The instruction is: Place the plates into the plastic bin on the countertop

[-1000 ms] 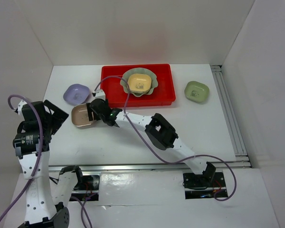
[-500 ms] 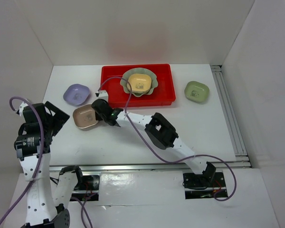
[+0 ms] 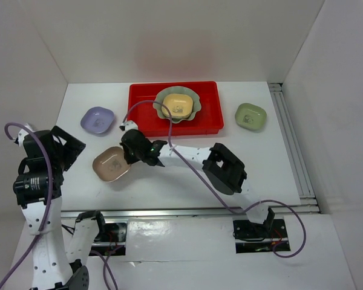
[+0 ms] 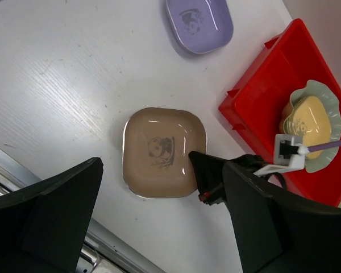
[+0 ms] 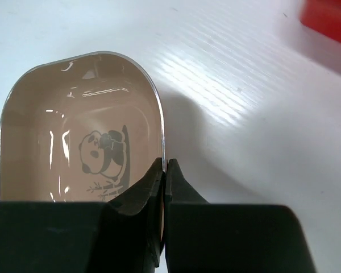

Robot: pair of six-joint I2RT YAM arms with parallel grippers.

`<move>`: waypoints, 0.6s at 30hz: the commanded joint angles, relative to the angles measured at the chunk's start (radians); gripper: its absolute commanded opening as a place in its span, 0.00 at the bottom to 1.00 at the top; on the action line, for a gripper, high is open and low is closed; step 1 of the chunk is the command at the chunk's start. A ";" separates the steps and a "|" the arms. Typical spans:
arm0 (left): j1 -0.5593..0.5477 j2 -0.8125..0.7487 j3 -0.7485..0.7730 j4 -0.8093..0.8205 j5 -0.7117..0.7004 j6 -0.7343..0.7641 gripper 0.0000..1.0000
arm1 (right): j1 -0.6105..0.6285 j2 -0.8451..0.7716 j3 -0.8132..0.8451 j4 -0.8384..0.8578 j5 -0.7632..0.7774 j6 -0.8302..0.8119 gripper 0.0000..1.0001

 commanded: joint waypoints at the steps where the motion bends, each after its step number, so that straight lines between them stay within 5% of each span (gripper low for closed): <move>1: 0.006 -0.019 0.046 0.012 -0.008 0.011 1.00 | -0.019 -0.160 0.018 0.068 -0.080 -0.031 0.00; 6: 0.006 -0.019 0.046 0.016 0.022 0.011 1.00 | -0.123 -0.245 0.018 0.068 -0.089 0.007 0.00; 11: 0.006 0.032 -0.005 0.087 0.151 0.058 1.00 | -0.295 -0.321 0.040 -0.026 0.112 0.067 0.00; 18: 0.006 0.073 -0.101 0.206 0.268 0.067 1.00 | -0.488 -0.245 0.133 -0.139 0.221 0.161 0.00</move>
